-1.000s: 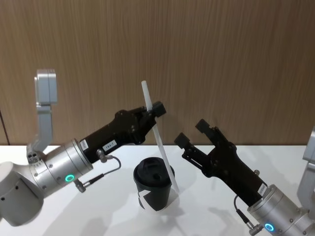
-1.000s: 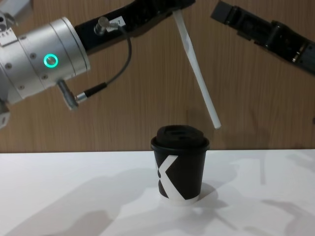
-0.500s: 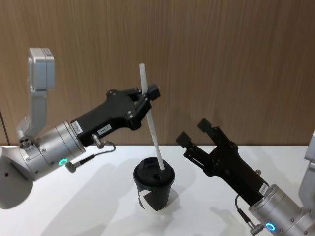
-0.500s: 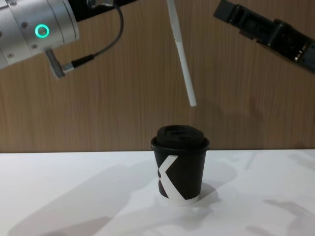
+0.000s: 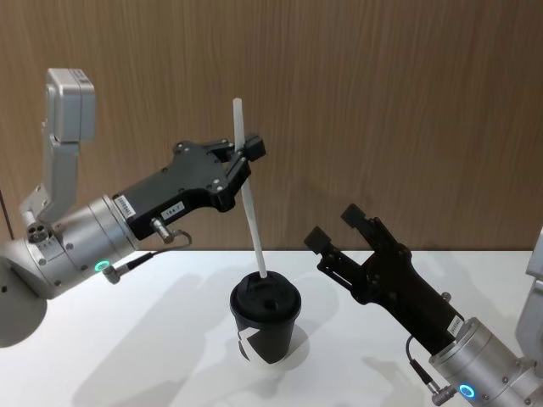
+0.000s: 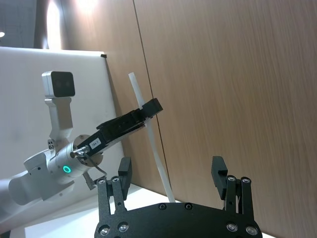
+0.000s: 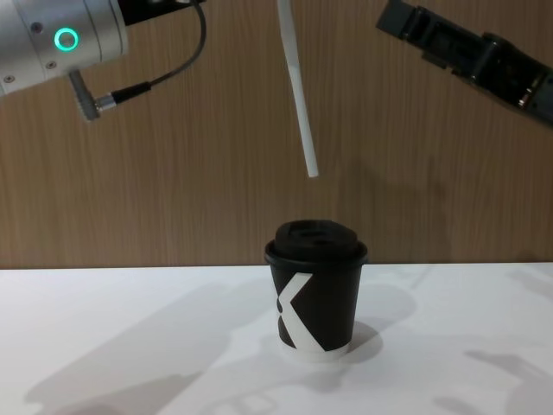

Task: Pick up the straw with one hand, pass it to the other hand, and insert it into the cup.

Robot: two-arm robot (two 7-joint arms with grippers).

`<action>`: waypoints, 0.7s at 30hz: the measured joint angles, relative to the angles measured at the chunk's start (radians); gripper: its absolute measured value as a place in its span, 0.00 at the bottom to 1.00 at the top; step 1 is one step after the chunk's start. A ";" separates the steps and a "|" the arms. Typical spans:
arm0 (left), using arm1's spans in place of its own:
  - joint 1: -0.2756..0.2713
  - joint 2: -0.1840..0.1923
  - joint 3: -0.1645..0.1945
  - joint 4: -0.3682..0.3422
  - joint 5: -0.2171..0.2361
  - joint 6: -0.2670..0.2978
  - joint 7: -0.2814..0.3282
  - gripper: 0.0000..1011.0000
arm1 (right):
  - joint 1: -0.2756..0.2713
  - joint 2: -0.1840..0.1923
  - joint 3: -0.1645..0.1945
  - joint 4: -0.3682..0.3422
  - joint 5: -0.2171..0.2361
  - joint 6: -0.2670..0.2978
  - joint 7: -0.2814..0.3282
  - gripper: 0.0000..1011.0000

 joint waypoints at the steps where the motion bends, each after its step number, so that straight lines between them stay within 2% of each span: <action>1: -0.001 0.000 -0.001 0.001 0.001 0.002 0.001 0.01 | 0.000 0.000 0.000 0.000 0.000 0.000 0.000 0.99; 21: -0.004 -0.001 0.005 0.022 -0.021 0.054 -0.012 0.01 | 0.000 0.000 0.000 0.000 0.000 0.000 0.000 0.99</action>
